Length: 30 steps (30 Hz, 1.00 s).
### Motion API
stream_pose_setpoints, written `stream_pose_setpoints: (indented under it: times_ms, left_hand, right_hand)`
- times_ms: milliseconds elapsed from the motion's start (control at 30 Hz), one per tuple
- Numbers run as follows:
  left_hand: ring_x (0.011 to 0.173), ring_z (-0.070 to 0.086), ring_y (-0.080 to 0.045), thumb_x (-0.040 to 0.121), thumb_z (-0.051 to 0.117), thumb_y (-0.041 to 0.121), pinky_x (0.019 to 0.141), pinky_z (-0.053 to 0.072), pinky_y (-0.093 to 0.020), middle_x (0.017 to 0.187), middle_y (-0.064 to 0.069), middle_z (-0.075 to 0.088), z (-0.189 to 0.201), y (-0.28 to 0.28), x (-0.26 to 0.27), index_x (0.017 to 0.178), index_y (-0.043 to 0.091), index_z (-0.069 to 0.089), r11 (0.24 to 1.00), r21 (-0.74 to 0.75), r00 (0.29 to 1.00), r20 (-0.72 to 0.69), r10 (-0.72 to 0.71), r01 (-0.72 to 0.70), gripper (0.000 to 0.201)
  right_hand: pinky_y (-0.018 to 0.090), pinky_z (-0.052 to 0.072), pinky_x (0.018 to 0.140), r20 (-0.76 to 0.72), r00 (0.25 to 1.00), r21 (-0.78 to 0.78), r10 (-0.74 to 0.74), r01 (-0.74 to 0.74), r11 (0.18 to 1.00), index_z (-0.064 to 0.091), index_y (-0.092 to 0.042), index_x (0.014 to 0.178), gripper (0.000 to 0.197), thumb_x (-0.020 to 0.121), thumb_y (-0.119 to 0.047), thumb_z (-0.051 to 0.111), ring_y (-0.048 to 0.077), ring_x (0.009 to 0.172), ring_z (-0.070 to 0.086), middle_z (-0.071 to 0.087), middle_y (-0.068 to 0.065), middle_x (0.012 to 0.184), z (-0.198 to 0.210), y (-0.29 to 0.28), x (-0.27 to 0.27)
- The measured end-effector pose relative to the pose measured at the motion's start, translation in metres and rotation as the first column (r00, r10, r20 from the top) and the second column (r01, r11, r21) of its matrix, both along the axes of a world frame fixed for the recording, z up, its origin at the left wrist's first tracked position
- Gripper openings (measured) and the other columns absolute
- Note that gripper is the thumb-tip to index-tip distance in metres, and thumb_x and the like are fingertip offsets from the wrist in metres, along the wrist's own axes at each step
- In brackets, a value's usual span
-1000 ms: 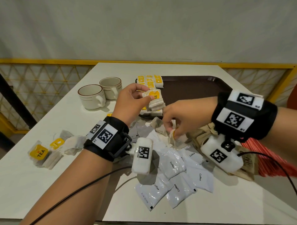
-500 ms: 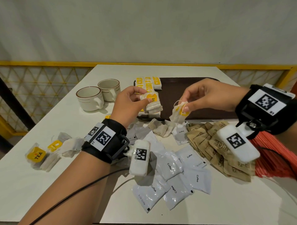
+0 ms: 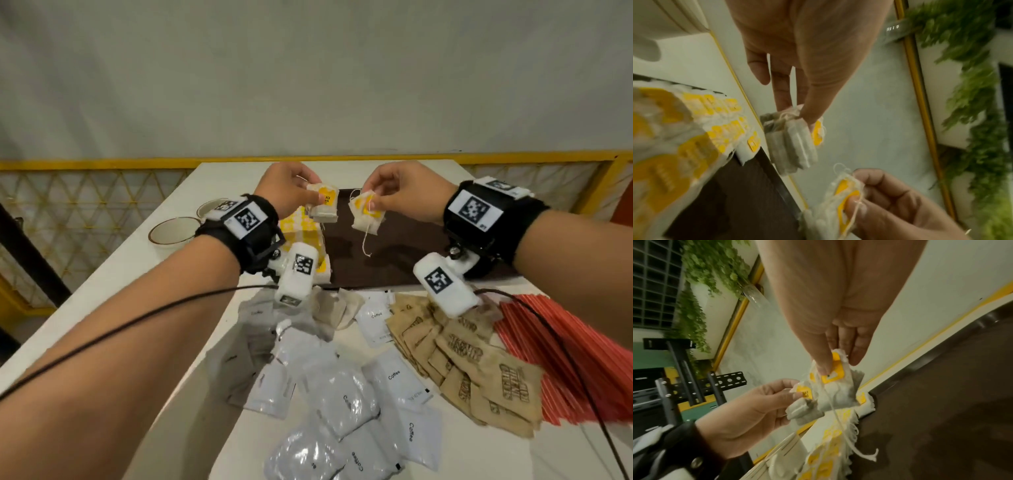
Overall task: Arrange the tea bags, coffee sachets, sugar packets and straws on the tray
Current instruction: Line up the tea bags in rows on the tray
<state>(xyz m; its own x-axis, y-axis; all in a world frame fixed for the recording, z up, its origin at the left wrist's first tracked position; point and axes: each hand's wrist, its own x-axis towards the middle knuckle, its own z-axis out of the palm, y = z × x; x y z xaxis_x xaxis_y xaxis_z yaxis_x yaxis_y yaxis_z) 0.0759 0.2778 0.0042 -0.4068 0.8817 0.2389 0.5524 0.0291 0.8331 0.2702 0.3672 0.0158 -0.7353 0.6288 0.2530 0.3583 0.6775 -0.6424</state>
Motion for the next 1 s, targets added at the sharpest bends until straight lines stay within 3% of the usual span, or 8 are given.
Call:
stream_pose_setpoints:
  times_ms: [133,233,367,500,600,767,900,1000]
  left_hand:
    - [0.064,0.061,-0.013,0.076,0.075,0.003,0.074,0.053,-0.029,0.079,-0.002,0.063,0.010,0.044,-0.009,0.086,0.015,0.062,0.987,-0.155,0.990,-0.131,-0.060,0.039,0.020]
    - [0.071,0.060,-0.013,0.077,0.075,0.007,0.074,0.050,-0.026,0.086,-0.001,0.063,0.011,0.068,-0.012,0.096,0.012,0.068,0.971,-0.235,0.952,-0.286,-0.110,0.041,0.021]
    - [0.075,0.060,-0.012,0.078,0.073,0.009,0.072,0.049,-0.024,0.089,-0.004,0.068,0.005,0.092,-0.012,0.098,0.010,0.070,0.935,-0.348,0.884,-0.412,-0.220,0.071,0.020]
    - [0.081,0.054,-0.011,0.081,0.070,0.014,0.071,0.043,-0.023,0.092,0.002,0.063,-0.003,0.105,-0.013,0.097,0.017,0.070,0.889,-0.458,0.782,-0.546,-0.299,0.020,0.017]
    - [0.085,0.053,-0.012,0.084,0.065,0.014,0.072,0.041,-0.023,0.101,-0.002,0.064,-0.008,0.109,-0.016,0.101,0.016,0.069,0.850,-0.527,0.747,-0.556,-0.365,0.023,0.017]
    - [0.092,0.055,-0.014,0.082,0.069,0.017,0.079,0.045,-0.025,0.107,-0.001,0.063,-0.013,0.116,-0.025,0.104,0.015,0.066,0.855,-0.518,0.764,-0.540,-0.353,0.029,0.022]
    - [0.093,0.059,-0.015,0.076,0.075,0.012,0.085,0.049,-0.030,0.094,0.004,0.061,-0.013,0.117,-0.037,0.092,0.021,0.065,0.854,-0.517,0.852,-0.418,-0.316,0.062,0.021]
    - [0.090,0.061,-0.014,0.079,0.071,0.011,0.085,0.051,-0.029,0.092,0.002,0.065,-0.016,0.116,-0.043,0.093,0.021,0.068,0.857,-0.512,0.885,-0.373,-0.280,0.055,0.017]
  right_hand:
    - [0.035,0.052,0.081,0.019,1.000,-0.022,-0.021,0.022,1.000,0.066,-0.011,0.091,0.019,0.078,0.002,0.071,0.017,0.079,0.058,0.060,-0.001,0.074,0.002,0.026,-0.011]
    - [0.028,0.051,0.071,0.034,0.999,-0.013,-0.019,0.019,1.000,0.065,-0.012,0.090,0.024,0.077,0.007,0.070,0.017,0.079,0.056,0.061,0.005,0.080,0.002,0.039,-0.020]
    - [0.033,0.054,0.078,0.137,0.988,-0.058,0.074,-0.066,0.996,0.066,-0.009,0.094,0.027,0.075,0.008,0.070,0.017,0.081,0.060,0.065,0.013,0.089,-0.008,0.046,-0.036]
    - [0.021,0.052,0.074,0.204,0.971,-0.056,0.126,-0.116,0.992,0.068,-0.012,0.095,0.024,0.076,0.002,0.071,0.005,0.072,0.059,0.064,-0.005,0.081,-0.029,0.045,-0.054]
    - [0.025,0.050,0.076,0.213,0.970,0.004,0.114,-0.118,0.993,0.069,-0.014,0.093,0.015,0.079,-0.011,0.074,0.004,0.074,0.057,0.063,-0.006,0.082,-0.048,0.051,-0.064]
    - [0.034,0.054,0.076,0.000,0.992,-0.112,-0.124,0.123,0.986,0.066,-0.018,0.084,0.004,0.087,-0.021,0.066,0.018,0.076,0.065,0.068,0.003,0.081,-0.048,0.077,-0.062]
    - [0.033,0.056,0.073,0.089,0.990,-0.229,-0.108,0.126,0.965,0.064,-0.012,0.096,0.015,0.084,-0.017,0.071,0.019,0.075,0.064,0.066,0.004,0.080,-0.057,0.082,-0.064]
    - [0.022,0.054,0.060,0.100,0.992,-0.287,-0.077,0.103,0.952,0.060,-0.009,0.105,0.027,0.081,-0.012,0.073,0.013,0.068,0.061,0.065,0.006,0.088,-0.066,0.081,-0.069]
